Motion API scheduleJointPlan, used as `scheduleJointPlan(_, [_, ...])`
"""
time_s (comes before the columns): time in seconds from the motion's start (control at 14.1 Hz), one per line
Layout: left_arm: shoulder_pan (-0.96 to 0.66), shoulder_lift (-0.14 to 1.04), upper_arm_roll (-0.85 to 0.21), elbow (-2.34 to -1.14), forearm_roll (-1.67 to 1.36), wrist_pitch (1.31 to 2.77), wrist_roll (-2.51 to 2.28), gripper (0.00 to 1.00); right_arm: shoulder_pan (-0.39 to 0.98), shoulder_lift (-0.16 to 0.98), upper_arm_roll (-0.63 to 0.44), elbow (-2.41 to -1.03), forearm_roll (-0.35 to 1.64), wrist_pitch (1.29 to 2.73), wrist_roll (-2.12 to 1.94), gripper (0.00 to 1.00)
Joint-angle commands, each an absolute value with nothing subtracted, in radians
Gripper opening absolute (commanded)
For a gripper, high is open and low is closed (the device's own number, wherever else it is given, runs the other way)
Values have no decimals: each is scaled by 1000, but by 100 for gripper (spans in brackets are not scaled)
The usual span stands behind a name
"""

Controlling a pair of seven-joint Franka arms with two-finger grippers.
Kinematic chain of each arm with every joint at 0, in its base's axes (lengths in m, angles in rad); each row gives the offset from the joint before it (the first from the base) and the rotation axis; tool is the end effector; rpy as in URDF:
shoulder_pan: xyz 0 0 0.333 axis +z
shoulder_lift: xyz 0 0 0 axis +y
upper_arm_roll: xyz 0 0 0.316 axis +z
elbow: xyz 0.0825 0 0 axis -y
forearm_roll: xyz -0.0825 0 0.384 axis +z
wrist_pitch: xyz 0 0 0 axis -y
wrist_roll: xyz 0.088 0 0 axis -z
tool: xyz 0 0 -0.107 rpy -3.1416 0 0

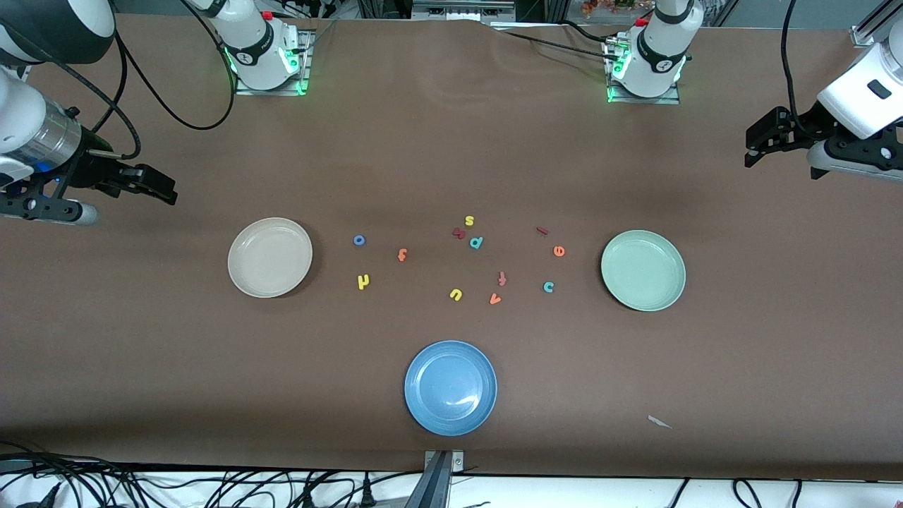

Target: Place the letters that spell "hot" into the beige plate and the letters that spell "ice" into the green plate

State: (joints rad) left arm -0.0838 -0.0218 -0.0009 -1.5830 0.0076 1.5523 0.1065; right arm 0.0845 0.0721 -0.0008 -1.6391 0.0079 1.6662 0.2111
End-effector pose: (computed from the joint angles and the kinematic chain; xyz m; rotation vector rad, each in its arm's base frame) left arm 0.5439 -0.0454 0.6291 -3.1198 0.2990 0.0141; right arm 0.5778 0.0493 0.5593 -3.1332 0.2013 0.0717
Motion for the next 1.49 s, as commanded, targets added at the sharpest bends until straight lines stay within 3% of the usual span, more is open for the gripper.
scheduleJointPlan(0.0, [-89,-11,12,-1586,20,1543,117,100,83,69,-2,-1640,17,1671,212,100])
scheduleJointPlan(1.42, [-31,37,14,-1554,15,1536,120,100,80,69,-8,-1638,26,1664,212,100])
